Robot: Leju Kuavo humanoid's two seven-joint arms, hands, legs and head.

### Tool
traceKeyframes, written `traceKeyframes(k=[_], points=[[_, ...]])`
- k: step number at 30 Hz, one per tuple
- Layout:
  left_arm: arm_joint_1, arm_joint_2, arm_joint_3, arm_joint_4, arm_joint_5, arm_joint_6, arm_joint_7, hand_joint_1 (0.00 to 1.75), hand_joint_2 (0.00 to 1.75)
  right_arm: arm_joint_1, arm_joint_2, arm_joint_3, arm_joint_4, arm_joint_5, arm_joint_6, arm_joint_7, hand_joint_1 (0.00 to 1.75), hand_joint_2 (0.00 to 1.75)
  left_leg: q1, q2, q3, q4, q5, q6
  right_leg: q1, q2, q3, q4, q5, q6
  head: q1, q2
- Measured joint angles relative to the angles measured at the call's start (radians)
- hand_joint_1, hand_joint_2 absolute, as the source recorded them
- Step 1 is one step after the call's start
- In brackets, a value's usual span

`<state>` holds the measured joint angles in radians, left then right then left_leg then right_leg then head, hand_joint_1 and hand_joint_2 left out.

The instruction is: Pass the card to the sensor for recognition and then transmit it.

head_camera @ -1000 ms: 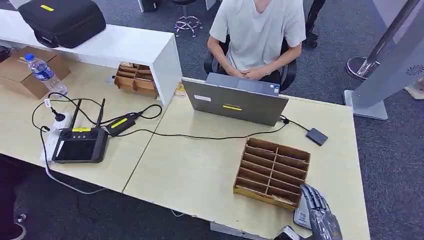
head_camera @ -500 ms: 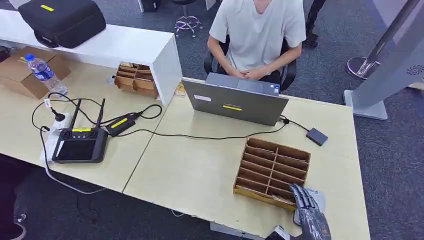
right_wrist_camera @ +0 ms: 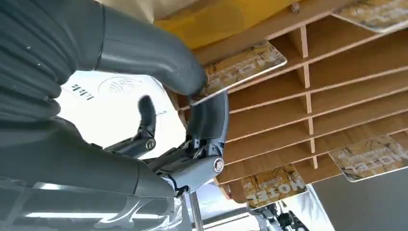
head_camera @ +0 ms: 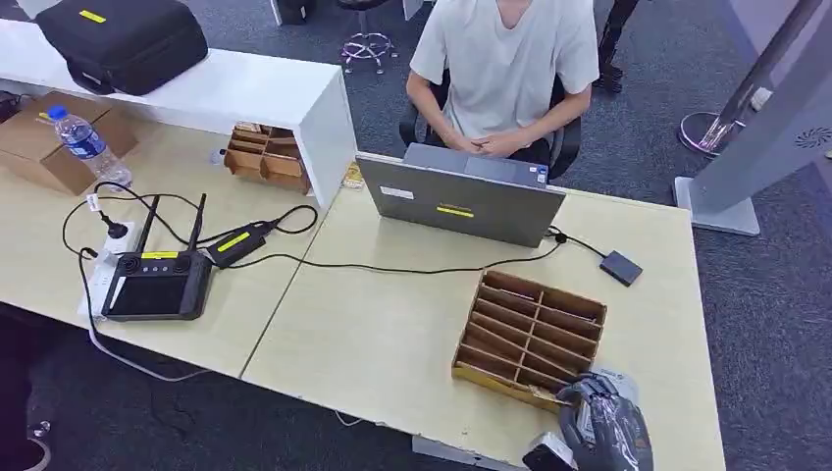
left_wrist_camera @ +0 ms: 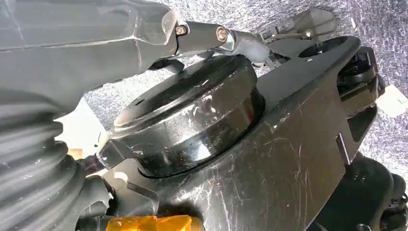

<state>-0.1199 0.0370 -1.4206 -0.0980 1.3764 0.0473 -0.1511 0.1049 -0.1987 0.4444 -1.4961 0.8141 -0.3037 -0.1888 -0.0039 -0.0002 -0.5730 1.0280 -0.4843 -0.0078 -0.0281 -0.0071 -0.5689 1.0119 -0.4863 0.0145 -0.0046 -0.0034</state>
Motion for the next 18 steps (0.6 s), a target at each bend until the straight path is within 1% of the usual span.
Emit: traceKeyframes(k=[14,18], points=[[0.0,0.0,0.0,0.0,0.0,0.001,0.0,0.0,1.75,0.002,0.0,0.001,0.0,-0.006,0.001,0.0,1.75,1.75,0.0,0.0,0.0,0.0,0.0,0.0,0.0,0.0,0.0,0.0,0.0,0.0,0.0,0.0],[0.002,0.0,0.0,0.0,-0.022,0.006,-0.019,0.0,1.75,0.004,0.0,0.001,-0.001,-0.009,-0.002,0.0,1.75,1.75,0.0,0.0,0.0,0.0,0.0,0.0,0.0,0.0,0.0,0.0,0.0,0.0,0.0,0.0]])
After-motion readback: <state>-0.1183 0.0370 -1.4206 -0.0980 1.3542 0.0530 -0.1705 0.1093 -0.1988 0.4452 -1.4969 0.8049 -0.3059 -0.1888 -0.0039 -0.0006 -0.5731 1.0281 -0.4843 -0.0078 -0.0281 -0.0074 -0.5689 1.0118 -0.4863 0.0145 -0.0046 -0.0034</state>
